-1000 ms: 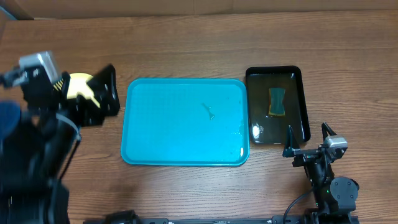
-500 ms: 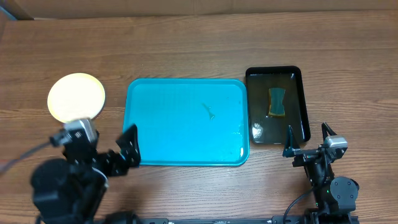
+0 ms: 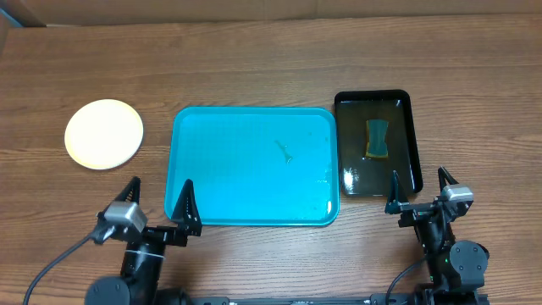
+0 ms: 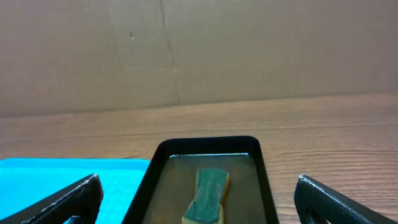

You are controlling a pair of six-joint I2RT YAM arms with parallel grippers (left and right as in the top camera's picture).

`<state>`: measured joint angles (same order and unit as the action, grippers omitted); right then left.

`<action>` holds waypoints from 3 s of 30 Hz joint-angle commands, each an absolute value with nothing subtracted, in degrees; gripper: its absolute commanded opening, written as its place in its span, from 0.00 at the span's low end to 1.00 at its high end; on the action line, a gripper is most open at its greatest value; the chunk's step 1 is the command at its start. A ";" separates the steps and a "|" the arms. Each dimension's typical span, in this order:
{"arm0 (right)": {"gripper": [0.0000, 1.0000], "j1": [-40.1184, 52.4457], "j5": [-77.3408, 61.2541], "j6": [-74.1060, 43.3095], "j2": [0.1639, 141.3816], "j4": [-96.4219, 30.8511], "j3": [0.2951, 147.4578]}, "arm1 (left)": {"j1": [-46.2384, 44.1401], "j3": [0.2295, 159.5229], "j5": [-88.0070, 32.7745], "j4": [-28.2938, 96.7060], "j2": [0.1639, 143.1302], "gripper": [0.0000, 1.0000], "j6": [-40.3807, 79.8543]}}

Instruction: Clean dirty plates on tray and stack at the side

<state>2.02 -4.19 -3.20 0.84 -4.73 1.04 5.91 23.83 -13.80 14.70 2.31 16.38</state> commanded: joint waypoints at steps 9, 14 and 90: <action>1.00 2.35 -3.66 -3.42 0.16 -4.49 0.47 | 1.06 10.87 -1.63 -15.09 0.21 1.00 22.76; 1.00 2.35 -3.66 -3.42 0.16 -4.49 0.47 | 0.62 6.44 0.08 -14.83 0.21 1.00 22.76; 1.00 2.35 -3.66 -3.42 0.16 -4.49 0.47 | 0.62 0.27 -0.89 4.45 0.25 1.00 2.55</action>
<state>2.02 -4.21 -3.22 0.84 -4.73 1.04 1.08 0.47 -0.19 4.47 0.86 4.01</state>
